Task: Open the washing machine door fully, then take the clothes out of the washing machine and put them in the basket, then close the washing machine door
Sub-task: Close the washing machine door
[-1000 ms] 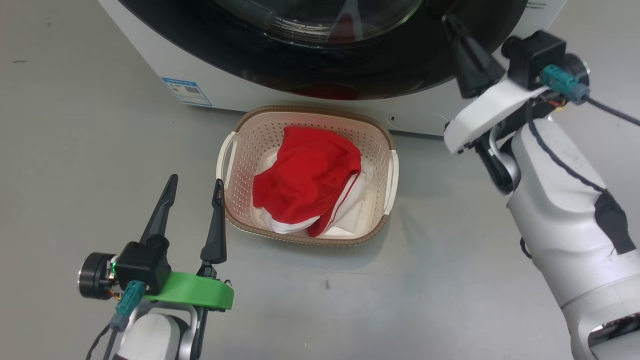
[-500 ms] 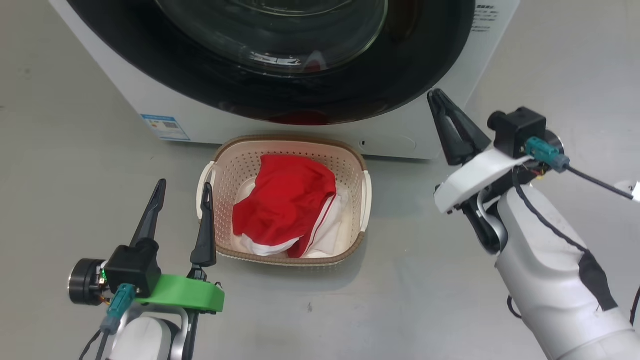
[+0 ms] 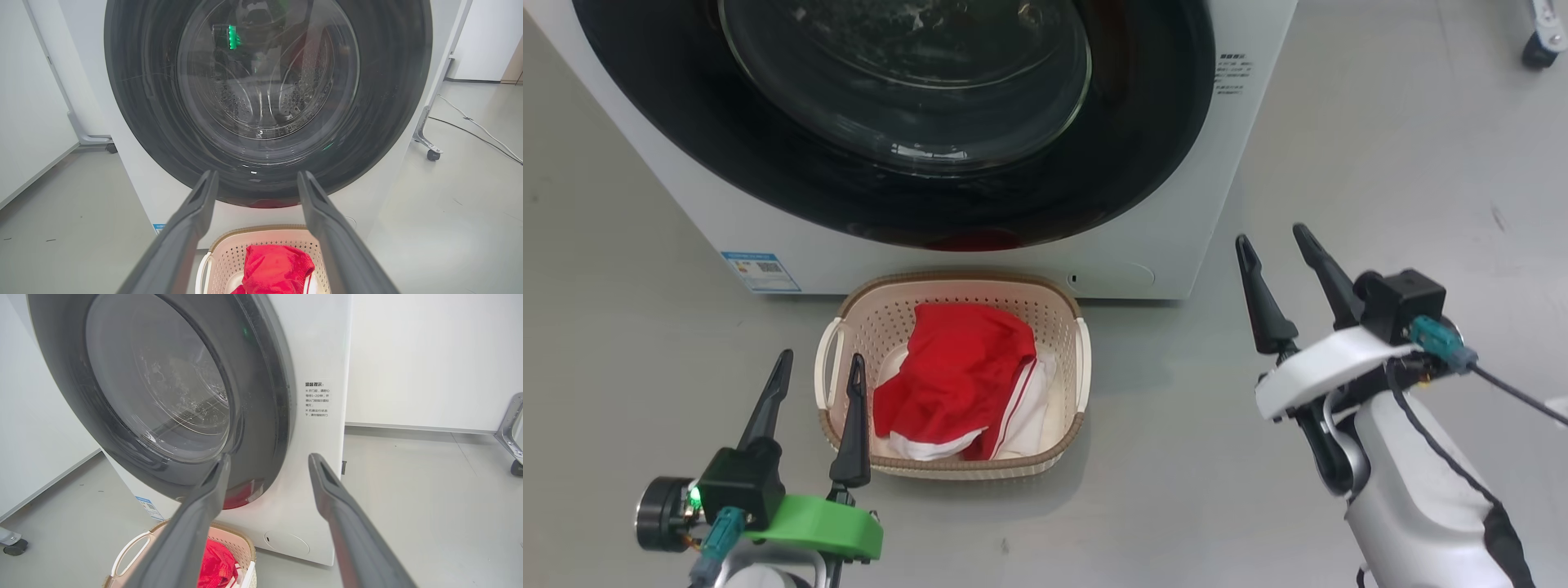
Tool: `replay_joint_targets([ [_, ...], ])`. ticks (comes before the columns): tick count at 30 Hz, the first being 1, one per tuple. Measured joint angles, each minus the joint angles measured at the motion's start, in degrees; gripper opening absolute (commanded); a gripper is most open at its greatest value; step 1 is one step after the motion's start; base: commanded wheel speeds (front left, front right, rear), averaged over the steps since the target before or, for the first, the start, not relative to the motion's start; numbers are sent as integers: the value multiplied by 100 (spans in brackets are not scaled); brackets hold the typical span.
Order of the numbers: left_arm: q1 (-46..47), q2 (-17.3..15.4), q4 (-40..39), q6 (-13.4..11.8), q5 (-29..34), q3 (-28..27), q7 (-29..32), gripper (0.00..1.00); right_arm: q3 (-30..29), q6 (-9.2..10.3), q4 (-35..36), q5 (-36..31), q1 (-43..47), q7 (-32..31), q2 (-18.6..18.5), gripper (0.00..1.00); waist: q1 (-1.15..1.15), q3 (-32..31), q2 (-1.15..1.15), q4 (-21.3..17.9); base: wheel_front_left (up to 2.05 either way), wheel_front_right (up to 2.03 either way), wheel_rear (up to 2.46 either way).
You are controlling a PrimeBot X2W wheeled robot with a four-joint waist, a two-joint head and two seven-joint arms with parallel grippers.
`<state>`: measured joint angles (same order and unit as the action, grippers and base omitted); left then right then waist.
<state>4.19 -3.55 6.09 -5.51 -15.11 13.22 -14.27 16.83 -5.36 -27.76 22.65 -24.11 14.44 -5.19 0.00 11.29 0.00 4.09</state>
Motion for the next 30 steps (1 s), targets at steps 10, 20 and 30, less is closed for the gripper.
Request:
replay_joint_targets([
  [10, -401, -89, 55, -1, -51, -9, 0, 100, -133, 98, 309, -1, 871, 0, 67, 100, 0, -410, 0, -200, 0, 0, 0],
  [20, -710, -107, 62, 0, -97, 25, 11, 100, -120, 149, 568, -21, 1449, -1, 109, 100, 0, -762, 0, -372, 0, 0, 0],
  [30, -893, -142, -102, 0, -102, 63, 102, 100, -123, 254, 893, -111, 1885, 0, 125, 100, 0, -937, 0, -464, 0, 0, 0],
])
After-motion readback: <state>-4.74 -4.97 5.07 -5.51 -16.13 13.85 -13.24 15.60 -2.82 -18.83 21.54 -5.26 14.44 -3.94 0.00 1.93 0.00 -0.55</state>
